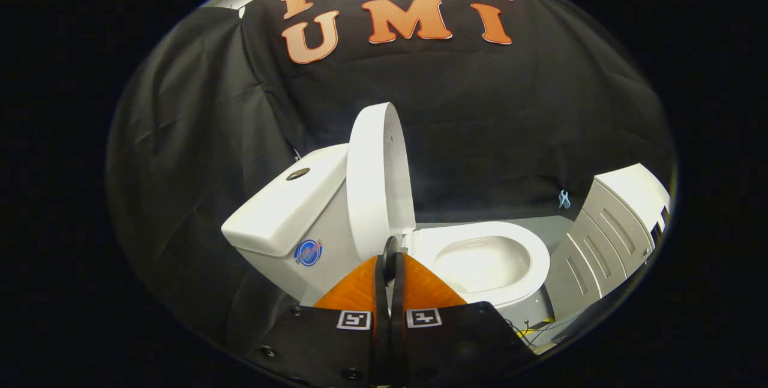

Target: Open the toilet lid.

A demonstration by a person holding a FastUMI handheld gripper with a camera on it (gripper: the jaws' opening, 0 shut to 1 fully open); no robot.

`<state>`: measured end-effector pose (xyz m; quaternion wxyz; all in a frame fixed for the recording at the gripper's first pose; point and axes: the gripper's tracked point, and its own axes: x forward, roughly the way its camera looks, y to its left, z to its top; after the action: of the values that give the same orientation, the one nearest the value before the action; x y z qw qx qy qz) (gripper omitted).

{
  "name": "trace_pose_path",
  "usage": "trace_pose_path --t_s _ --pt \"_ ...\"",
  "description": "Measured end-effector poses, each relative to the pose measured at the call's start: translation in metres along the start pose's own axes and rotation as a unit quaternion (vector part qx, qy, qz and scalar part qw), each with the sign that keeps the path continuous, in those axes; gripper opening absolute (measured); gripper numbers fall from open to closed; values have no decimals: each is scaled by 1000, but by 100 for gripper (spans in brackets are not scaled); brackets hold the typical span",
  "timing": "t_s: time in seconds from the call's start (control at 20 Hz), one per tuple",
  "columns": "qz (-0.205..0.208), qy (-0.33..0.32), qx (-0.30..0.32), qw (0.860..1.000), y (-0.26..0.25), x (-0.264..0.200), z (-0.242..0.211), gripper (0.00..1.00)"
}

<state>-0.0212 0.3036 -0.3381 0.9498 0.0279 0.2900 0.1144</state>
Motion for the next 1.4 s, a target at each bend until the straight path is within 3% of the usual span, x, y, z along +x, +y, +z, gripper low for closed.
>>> trace_pose_path --t_s 1.25,1.35,1.4 --pt "23 -24 -82 996 72 9 -11 9" --pt "35 7 -82 996 78 11 -25 21" --pt "39 9 -77 996 80 12 -30 38"
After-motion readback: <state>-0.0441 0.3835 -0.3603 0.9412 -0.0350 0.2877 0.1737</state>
